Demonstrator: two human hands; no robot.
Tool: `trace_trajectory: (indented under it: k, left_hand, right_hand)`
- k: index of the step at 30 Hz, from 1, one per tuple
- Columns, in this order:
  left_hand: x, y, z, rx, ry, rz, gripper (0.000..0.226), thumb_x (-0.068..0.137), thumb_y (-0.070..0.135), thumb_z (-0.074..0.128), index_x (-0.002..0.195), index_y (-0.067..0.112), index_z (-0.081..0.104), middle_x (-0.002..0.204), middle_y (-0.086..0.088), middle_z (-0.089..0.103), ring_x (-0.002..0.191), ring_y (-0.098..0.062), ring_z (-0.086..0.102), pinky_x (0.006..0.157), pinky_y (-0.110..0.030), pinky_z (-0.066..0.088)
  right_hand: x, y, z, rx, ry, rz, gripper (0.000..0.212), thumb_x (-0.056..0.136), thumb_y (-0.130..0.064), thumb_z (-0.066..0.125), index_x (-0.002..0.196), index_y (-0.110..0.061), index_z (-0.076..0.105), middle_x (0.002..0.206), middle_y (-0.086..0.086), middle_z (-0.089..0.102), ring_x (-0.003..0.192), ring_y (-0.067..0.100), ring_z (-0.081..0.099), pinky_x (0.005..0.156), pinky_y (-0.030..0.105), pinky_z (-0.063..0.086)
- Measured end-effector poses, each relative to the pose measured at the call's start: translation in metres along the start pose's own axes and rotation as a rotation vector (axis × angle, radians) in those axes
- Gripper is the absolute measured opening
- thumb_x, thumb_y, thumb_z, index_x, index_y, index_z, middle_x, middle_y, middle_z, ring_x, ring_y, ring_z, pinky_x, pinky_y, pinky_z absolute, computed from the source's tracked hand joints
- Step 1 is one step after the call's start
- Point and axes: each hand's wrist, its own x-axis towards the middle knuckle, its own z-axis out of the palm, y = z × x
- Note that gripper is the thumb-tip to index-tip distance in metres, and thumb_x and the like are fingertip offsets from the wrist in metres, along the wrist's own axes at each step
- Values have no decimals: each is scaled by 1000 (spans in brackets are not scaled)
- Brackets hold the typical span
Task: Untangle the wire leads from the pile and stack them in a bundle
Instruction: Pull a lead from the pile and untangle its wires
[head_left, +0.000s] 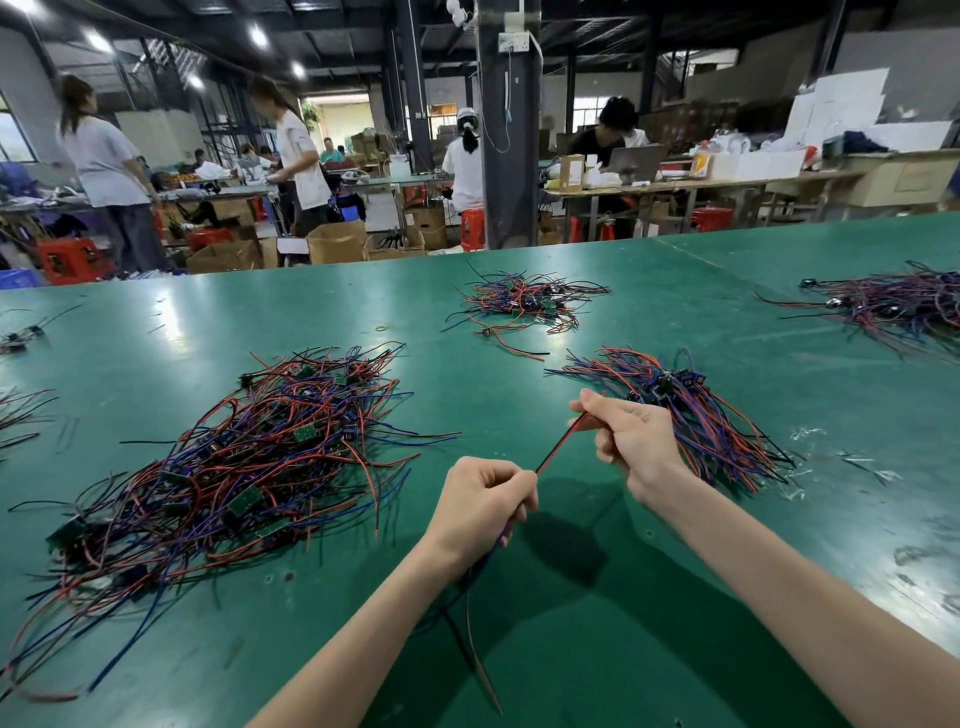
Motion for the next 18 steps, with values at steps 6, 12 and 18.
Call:
trace_trajectory:
  k: [6,12,18]
  left_hand:
    - [-3,2,3,-29,-42,63,28,71,18,54,43,19,57,39,2,44,31,-13,35,36,-16,29]
    - [-2,3,1,-29,-32,71,29,71,18,54,43,19,57,39,4,45,31,-13,36,36,-16,30]
    - [-2,3,2,-11,-57,74,30,73,20,55,43,20,58,40,5,46,31,-12,37,37,-16,30]
  right_hand:
    - [1,5,-5,-524,29,-487,35,88,-25,67,58,-6,69,33,2,46,28,6,40,43,15,35]
    - [4,2,-5,-360,30,-333,27,86,-24,69,64,-9,73,45,7,60,29,10,41,38,16,33]
    - [7,-4,-5,170,-56,271,21,88,-13,61,72,0,65,54,3,64,26,2,27,28,14,19]
